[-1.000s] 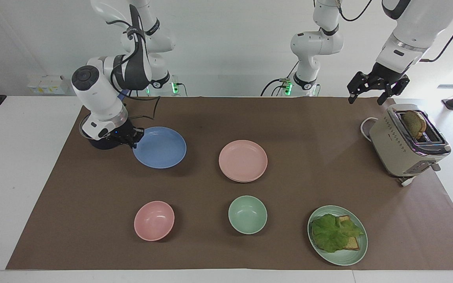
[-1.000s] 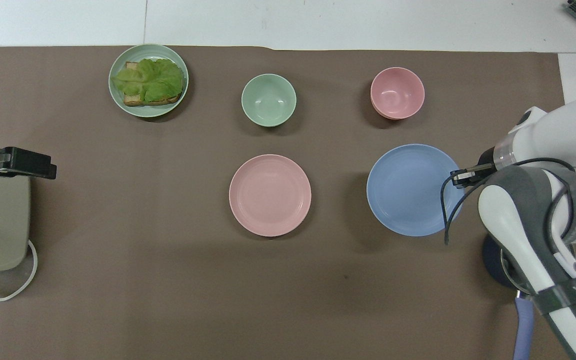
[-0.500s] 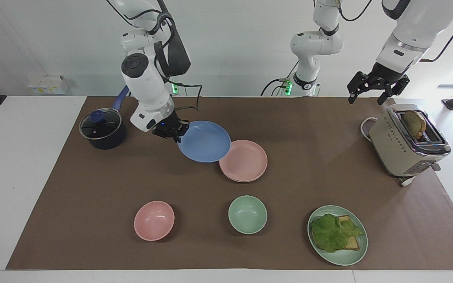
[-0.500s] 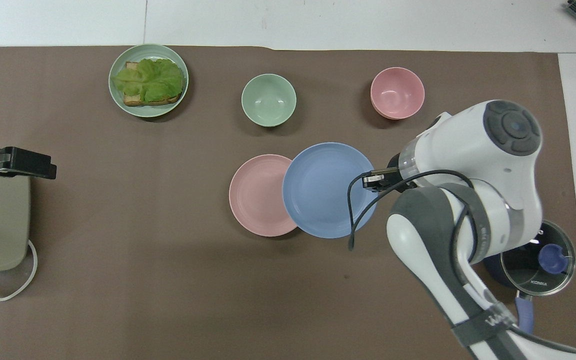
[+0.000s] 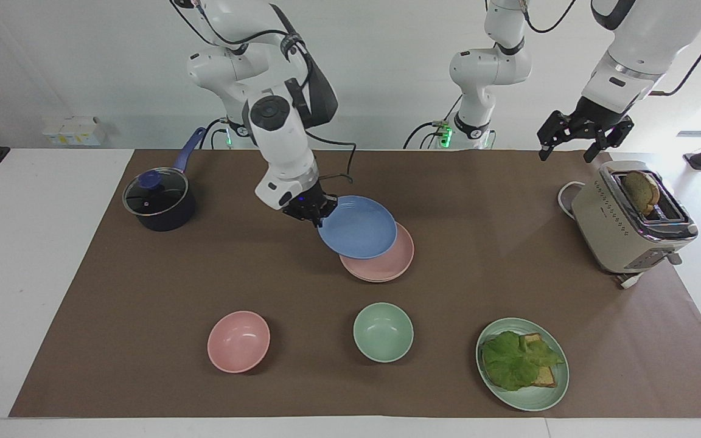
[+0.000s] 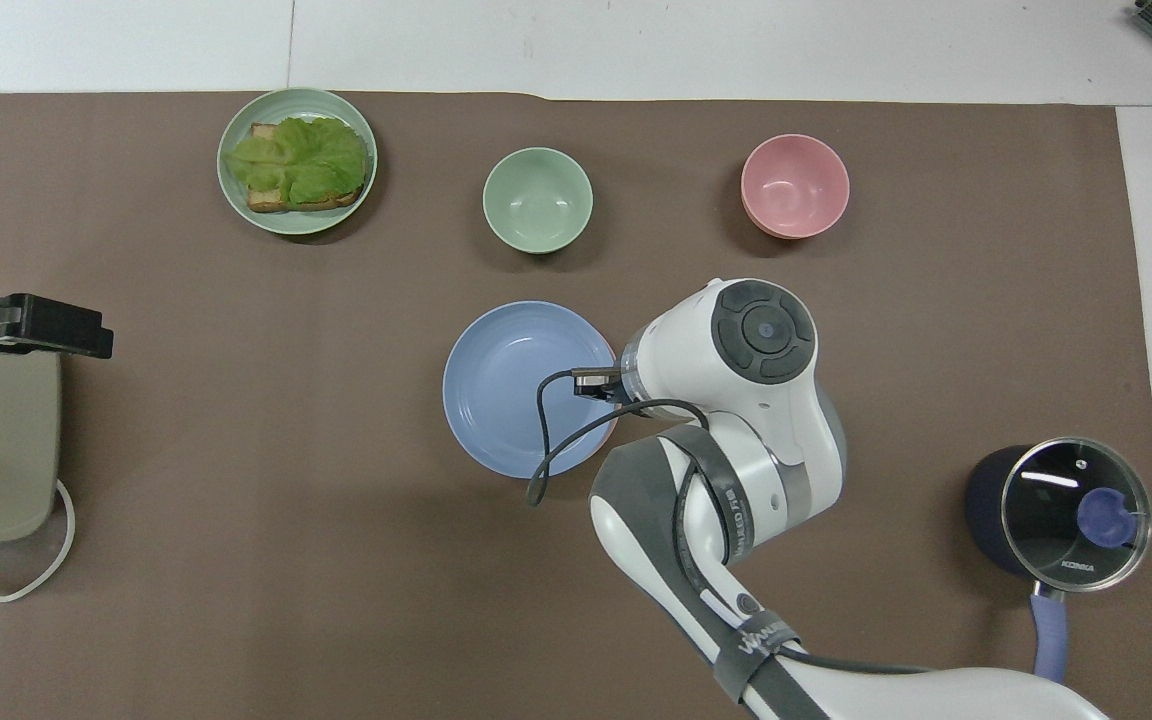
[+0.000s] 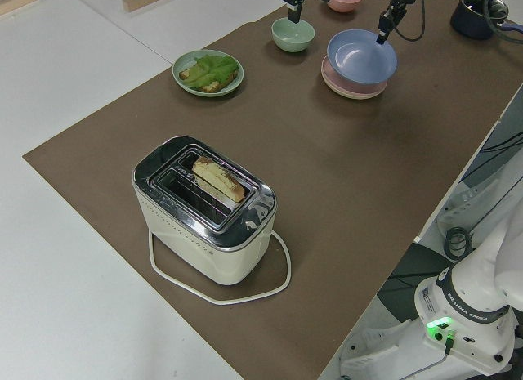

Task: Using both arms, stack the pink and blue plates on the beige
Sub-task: 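Carry the blue plate with the right gripper onto the pink plate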

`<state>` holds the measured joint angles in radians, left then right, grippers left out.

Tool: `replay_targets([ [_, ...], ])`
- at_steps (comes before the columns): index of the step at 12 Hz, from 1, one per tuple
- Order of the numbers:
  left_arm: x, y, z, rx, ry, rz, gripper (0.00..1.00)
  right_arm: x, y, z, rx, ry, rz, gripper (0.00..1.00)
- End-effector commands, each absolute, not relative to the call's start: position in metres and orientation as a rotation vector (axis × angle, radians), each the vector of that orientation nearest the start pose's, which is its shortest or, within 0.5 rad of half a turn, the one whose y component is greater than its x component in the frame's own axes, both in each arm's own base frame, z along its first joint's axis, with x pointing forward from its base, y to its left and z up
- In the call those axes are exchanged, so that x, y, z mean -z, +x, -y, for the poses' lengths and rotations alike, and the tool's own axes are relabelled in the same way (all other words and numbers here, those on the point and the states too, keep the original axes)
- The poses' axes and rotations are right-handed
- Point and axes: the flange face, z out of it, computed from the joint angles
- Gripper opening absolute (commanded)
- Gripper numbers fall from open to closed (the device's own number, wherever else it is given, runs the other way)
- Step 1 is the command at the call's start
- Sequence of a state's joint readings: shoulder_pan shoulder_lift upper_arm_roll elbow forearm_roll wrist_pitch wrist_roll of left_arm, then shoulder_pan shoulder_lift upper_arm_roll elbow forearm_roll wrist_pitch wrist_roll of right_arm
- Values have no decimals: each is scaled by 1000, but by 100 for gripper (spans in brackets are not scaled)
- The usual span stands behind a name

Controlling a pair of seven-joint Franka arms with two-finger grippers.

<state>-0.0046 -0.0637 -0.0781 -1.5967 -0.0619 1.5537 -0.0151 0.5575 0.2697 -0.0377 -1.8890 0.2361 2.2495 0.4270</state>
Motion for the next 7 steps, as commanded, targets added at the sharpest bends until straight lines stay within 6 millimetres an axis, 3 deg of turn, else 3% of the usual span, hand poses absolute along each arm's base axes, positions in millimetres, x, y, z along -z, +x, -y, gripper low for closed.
replay_targets([
  [1, -645, 529, 49, 14, -3179, -117, 100, -359, 545, -326, 2, -2915, -126, 0],
  [7, -645, 529, 49, 14, -3179, -117, 100, -348, 548, -309, -26, -2940, -130, 0],
])
